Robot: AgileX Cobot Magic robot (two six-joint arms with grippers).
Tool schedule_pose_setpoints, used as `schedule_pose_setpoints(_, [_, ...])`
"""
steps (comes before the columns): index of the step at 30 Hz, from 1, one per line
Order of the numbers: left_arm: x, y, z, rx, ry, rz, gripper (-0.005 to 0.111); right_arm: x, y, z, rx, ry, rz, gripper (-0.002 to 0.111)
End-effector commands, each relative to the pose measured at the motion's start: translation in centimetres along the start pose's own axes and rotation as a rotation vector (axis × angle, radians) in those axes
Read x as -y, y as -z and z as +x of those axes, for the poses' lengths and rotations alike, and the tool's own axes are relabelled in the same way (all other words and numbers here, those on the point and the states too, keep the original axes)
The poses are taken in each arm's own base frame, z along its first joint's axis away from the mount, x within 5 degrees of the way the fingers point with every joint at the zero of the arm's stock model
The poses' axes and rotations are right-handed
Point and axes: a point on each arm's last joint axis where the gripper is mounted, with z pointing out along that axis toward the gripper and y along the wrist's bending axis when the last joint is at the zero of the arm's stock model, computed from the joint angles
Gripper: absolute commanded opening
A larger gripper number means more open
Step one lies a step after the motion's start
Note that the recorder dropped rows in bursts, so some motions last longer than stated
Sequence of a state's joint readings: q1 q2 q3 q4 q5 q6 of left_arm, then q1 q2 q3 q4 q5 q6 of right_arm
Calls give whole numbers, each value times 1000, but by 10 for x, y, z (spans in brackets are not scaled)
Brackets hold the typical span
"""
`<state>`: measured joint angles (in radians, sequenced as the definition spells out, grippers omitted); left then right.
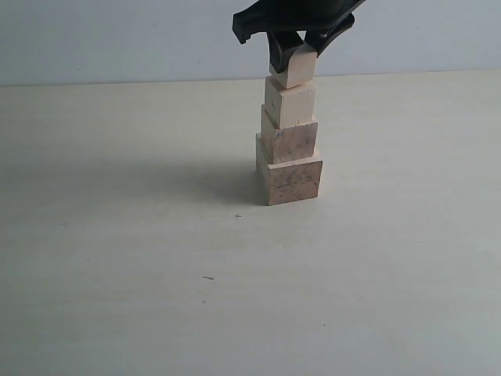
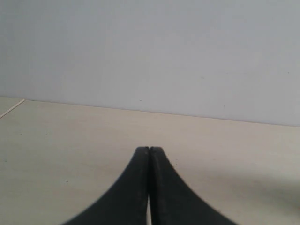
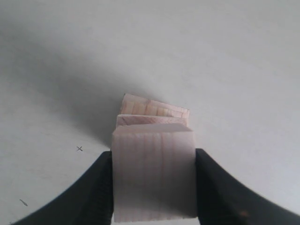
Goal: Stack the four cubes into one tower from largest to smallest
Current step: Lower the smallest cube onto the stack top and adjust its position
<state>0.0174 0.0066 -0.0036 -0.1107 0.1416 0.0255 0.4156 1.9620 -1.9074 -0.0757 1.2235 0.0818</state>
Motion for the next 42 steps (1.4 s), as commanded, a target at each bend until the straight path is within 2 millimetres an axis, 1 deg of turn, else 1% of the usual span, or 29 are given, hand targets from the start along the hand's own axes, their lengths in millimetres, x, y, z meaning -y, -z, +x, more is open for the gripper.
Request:
schedule_pose_setpoints(1, [0, 0, 1, 3, 7, 8, 0, 2, 2, -1, 9, -3, 6, 0])
schedule_pose_setpoints(7, [0, 0, 1, 3, 7, 8, 0, 2, -3, -1, -3, -2, 6, 0])
schedule_pose_setpoints(24, [0, 0, 1, 3, 7, 8, 0, 1, -3, -1, -4, 3, -5, 1])
schedule_pose_setpoints(27, [0, 0, 1, 3, 7, 8, 0, 0, -3, -1, -4, 2, -15, 9])
schedule_pose_setpoints(31, [0, 0, 1, 3, 7, 8, 0, 0, -3, -1, -4, -2, -15, 25])
schedule_pose_setpoints(34, [0, 0, 1, 3, 7, 8, 0, 0, -3, -1, -4, -7, -15, 32])
schedule_pose_setpoints(37, [0, 0, 1, 3, 7, 8, 0, 0, -3, -1, -4, -9, -15, 34])
schedule_pose_setpoints(42, [0, 0, 1, 3, 5, 8, 0, 0, -2, -1, -2, -9, -12, 34])
